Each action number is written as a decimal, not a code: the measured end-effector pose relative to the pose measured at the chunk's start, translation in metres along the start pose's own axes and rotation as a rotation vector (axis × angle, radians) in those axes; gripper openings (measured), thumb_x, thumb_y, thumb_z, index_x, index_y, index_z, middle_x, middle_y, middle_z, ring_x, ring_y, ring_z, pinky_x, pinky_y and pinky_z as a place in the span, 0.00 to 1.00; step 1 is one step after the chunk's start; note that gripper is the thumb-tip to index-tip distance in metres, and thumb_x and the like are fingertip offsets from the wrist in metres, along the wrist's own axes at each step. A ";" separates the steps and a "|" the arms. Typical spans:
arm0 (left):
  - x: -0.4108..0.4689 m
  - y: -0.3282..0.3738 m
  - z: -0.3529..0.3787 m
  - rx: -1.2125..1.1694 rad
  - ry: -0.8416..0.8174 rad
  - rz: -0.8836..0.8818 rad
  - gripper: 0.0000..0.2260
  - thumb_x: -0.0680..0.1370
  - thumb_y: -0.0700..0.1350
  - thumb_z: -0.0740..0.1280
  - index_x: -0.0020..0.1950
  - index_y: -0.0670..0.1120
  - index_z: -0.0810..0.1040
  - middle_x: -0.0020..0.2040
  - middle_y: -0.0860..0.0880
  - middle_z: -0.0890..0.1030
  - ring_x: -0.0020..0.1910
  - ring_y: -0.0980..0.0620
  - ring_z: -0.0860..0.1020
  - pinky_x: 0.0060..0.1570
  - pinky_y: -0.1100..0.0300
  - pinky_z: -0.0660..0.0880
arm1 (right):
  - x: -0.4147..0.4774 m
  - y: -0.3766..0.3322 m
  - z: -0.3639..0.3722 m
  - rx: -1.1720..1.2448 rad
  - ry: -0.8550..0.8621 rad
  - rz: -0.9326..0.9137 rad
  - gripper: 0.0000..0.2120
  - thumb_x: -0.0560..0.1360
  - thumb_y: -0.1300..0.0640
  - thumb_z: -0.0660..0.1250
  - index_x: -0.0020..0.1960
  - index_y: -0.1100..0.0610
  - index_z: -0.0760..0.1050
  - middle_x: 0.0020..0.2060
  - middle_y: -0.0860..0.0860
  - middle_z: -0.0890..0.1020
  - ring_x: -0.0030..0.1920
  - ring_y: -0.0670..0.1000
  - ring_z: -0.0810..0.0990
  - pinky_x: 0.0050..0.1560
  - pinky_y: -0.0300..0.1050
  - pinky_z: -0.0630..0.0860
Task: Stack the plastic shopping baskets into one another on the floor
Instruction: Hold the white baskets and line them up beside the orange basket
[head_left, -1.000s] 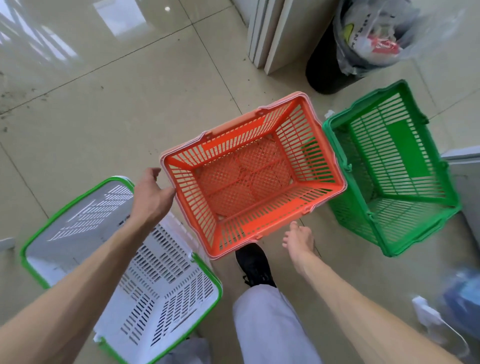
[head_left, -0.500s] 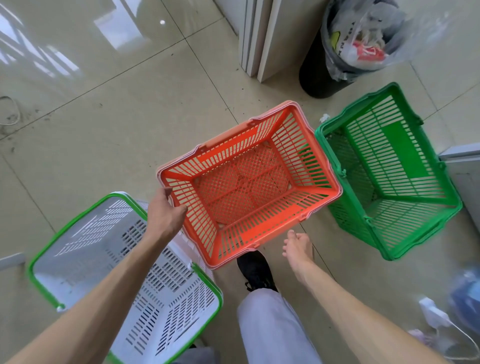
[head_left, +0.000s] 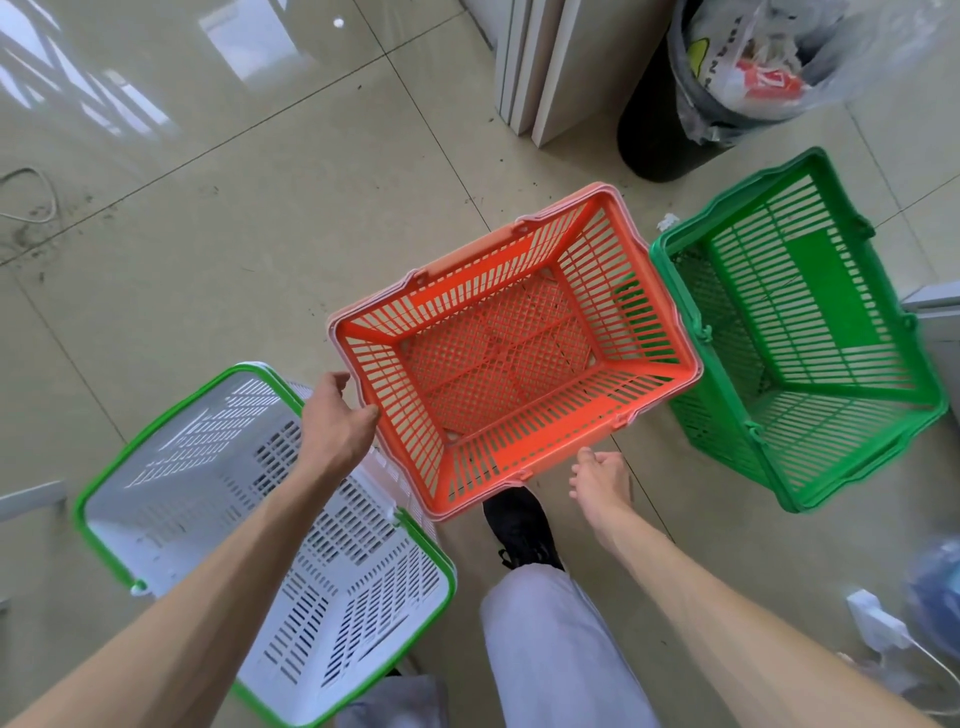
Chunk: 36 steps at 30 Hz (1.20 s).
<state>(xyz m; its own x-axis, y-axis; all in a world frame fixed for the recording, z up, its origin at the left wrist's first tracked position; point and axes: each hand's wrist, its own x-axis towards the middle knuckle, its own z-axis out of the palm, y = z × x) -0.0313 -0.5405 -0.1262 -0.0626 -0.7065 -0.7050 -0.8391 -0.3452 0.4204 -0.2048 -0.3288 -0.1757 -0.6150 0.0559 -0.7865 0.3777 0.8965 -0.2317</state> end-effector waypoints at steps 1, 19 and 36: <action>0.000 -0.002 0.000 -0.003 -0.004 -0.003 0.33 0.74 0.48 0.72 0.74 0.39 0.64 0.72 0.41 0.70 0.70 0.43 0.71 0.67 0.49 0.67 | -0.003 0.000 0.000 -0.002 -0.005 0.005 0.14 0.80 0.52 0.57 0.46 0.64 0.72 0.46 0.62 0.82 0.48 0.62 0.82 0.56 0.61 0.78; -0.011 -0.050 0.005 0.062 0.207 -0.213 0.26 0.73 0.39 0.66 0.71 0.41 0.66 0.68 0.42 0.74 0.56 0.46 0.75 0.55 0.52 0.70 | -0.016 0.009 0.024 -0.163 -0.033 -0.020 0.13 0.78 0.52 0.55 0.43 0.61 0.71 0.41 0.60 0.80 0.40 0.56 0.76 0.48 0.50 0.76; -0.075 -0.273 -0.072 -0.303 0.142 -0.931 0.22 0.75 0.40 0.70 0.64 0.27 0.72 0.64 0.31 0.75 0.64 0.32 0.73 0.62 0.45 0.68 | -0.159 -0.039 0.168 -0.807 -0.499 -0.595 0.23 0.77 0.63 0.59 0.70 0.69 0.61 0.65 0.64 0.73 0.63 0.63 0.75 0.59 0.54 0.73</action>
<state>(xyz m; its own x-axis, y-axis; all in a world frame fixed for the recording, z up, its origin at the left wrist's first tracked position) 0.2415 -0.4372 -0.1469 0.6342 -0.1336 -0.7616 -0.3454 -0.9301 -0.1245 -0.0054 -0.4462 -0.1373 -0.1330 -0.4966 -0.8577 -0.5553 0.7542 -0.3505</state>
